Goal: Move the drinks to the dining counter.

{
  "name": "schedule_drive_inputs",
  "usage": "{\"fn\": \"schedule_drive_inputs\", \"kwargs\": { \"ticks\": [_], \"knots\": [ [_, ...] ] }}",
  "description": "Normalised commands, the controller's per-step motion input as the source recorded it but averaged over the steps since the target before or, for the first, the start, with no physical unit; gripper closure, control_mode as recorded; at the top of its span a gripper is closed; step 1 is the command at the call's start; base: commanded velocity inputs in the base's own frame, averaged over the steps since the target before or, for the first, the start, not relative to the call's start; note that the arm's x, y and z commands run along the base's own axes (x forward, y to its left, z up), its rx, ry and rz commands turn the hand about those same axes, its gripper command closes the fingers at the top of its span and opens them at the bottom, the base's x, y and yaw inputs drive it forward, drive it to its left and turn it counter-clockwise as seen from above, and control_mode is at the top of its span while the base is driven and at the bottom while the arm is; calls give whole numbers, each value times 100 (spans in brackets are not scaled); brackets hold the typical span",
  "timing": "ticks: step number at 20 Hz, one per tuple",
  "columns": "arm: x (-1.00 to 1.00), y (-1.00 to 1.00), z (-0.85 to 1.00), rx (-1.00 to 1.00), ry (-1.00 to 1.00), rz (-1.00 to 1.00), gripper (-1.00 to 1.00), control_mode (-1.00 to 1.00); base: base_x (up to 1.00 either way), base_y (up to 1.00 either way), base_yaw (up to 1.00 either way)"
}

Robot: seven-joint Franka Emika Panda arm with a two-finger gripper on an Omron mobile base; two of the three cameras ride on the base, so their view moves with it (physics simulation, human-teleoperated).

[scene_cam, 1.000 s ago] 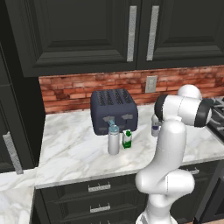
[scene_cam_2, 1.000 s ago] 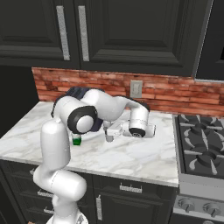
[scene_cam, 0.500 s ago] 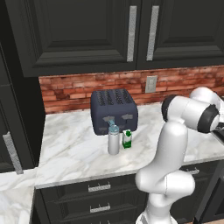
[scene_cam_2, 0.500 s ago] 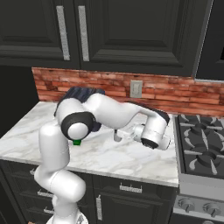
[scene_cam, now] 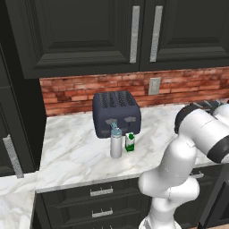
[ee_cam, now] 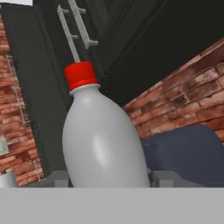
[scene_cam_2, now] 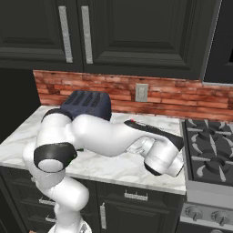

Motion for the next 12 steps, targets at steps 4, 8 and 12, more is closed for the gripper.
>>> {"fn": "schedule_drive_inputs", "kwargs": {
  "ticks": [4,8,12],
  "knots": [
    [-68,-1,37,0,6,-27,100,-100,0,0,0],
    [-53,0,34,0,1,-33,100,-100,0,0,0],
    [-53,0,8,0,7,-31,100,-100,0,0,0]
  ]
}}
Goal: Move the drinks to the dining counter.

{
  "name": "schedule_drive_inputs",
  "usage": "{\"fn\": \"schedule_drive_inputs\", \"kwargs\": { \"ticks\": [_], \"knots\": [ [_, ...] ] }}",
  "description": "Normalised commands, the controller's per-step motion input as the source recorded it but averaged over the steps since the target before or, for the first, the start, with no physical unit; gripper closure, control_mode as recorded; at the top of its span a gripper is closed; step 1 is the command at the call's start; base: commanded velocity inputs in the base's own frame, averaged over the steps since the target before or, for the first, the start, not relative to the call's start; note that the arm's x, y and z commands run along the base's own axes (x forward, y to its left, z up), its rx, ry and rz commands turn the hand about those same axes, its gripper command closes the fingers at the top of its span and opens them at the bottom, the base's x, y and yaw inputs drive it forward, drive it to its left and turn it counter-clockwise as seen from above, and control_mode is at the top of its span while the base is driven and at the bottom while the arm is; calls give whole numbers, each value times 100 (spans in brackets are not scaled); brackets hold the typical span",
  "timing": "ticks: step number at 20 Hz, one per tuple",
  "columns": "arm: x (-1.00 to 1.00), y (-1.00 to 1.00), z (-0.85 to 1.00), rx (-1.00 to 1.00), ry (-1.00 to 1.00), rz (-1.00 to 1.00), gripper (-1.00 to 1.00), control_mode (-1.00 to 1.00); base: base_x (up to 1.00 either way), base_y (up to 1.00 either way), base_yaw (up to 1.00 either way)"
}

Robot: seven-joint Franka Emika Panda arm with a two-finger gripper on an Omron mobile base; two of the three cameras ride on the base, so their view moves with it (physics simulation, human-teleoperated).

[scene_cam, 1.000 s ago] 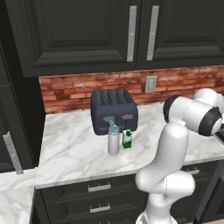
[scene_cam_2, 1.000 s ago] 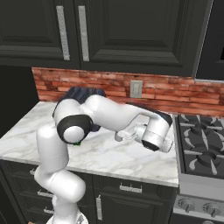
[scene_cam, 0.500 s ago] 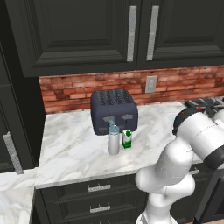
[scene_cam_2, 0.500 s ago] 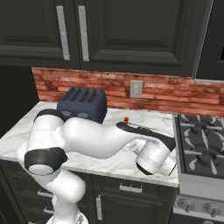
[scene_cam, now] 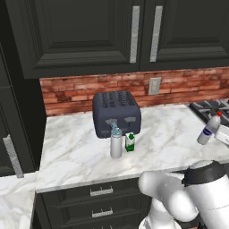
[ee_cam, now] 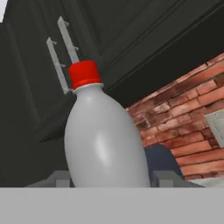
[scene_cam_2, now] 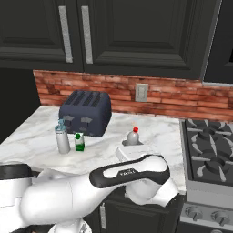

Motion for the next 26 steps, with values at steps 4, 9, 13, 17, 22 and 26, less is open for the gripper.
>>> {"fn": "schedule_drive_inputs", "kwargs": {
  "ticks": [4,9,13,17,22,26],
  "knots": [
    [-42,7,0,-8,9,-33,100,-100,0,0,0],
    [-6,5,30,-14,5,-29,100,-100,0,0,0],
    [0,20,45,-16,0,-18,100,-100,0,0,0],
    [-2,10,17,-9,0,-12,100,100,-5,0,-5],
    [0,0,0,0,0,0,100,100,-27,-27,-39],
    [0,0,0,0,0,0,100,100,-2,-93,-62]
  ]
}}
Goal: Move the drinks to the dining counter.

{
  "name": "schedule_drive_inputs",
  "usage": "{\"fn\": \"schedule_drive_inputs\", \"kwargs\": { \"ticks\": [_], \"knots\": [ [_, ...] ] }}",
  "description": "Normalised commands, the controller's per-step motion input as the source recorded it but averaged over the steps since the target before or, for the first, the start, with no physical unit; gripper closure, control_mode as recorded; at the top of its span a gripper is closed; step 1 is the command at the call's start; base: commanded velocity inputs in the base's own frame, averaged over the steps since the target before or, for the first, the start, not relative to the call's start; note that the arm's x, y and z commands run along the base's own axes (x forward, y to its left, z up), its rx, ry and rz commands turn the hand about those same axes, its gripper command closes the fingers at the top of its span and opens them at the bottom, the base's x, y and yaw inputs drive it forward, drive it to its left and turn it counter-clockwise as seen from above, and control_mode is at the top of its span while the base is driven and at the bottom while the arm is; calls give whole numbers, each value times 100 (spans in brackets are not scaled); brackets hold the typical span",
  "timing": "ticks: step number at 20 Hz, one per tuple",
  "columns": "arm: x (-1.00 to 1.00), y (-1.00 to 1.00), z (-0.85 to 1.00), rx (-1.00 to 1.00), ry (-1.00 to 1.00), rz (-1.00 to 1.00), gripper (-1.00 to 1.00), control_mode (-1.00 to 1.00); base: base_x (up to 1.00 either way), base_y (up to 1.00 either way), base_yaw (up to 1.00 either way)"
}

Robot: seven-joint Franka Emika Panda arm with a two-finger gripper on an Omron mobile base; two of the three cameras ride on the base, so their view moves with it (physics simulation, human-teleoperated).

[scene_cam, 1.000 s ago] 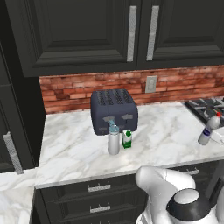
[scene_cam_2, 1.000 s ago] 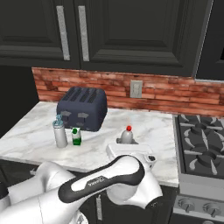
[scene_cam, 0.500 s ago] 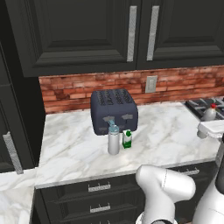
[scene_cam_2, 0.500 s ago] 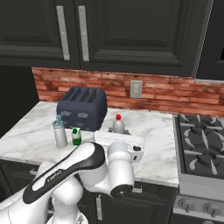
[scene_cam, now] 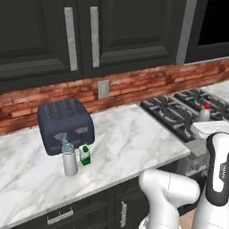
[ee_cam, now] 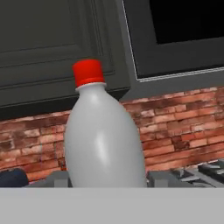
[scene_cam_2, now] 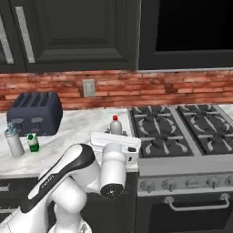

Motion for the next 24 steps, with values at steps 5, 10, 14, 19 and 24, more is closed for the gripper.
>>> {"fn": "schedule_drive_inputs", "kwargs": {
  "ticks": [5,10,14,19,24],
  "knots": [
    [0,0,0,0,0,0,100,100,0,-21,-93],
    [0,0,0,0,0,0,100,100,0,0,-100],
    [0,0,0,0,0,0,100,100,0,0,-100],
    [0,0,0,0,0,0,100,100,0,0,-100],
    [0,0,0,0,0,0,100,100,0,0,-100]
  ]
}}
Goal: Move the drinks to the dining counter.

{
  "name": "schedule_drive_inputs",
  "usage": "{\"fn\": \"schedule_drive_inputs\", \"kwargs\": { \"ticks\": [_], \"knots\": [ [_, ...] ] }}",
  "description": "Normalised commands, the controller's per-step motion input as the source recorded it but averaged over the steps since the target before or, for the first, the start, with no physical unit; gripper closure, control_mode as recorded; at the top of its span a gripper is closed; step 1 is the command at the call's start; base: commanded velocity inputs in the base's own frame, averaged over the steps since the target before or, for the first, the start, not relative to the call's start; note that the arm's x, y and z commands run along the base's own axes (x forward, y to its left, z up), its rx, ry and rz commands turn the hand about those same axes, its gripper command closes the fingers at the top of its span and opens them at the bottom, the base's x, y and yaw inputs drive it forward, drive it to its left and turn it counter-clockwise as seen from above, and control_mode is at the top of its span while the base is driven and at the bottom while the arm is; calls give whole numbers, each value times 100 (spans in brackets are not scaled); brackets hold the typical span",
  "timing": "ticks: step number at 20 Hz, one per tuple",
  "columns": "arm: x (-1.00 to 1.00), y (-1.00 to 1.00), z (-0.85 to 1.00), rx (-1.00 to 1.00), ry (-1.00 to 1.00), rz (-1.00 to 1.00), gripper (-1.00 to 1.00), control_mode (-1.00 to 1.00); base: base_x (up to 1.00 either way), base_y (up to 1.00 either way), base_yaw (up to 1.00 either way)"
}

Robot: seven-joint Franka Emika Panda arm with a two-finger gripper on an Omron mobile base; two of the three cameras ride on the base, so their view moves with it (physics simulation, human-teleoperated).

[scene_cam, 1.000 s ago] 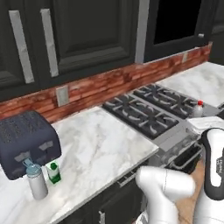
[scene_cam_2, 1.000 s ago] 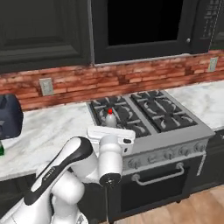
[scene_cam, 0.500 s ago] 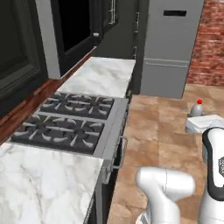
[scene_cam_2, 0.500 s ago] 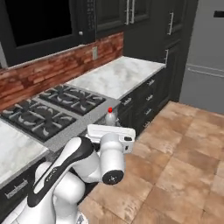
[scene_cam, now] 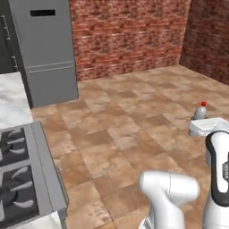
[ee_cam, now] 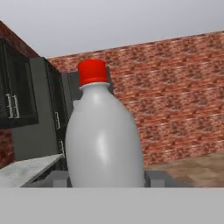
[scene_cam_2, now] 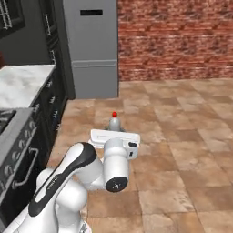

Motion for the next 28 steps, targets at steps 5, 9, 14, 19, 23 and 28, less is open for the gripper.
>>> {"fn": "schedule_drive_inputs", "kwargs": {
  "ticks": [5,9,14,19,23,28],
  "knots": [
    [0,0,0,0,0,0,100,100,0,0,-100],
    [0,0,0,0,0,0,100,100,0,0,-100],
    [0,0,0,0,0,0,100,100,0,0,-100],
    [0,0,0,0,0,0,100,100,0,0,-100],
    [0,0,0,0,0,0,100,100,80,73,-61],
    [0,0,0,0,0,0,100,100,100,96,-31]
  ]
}}
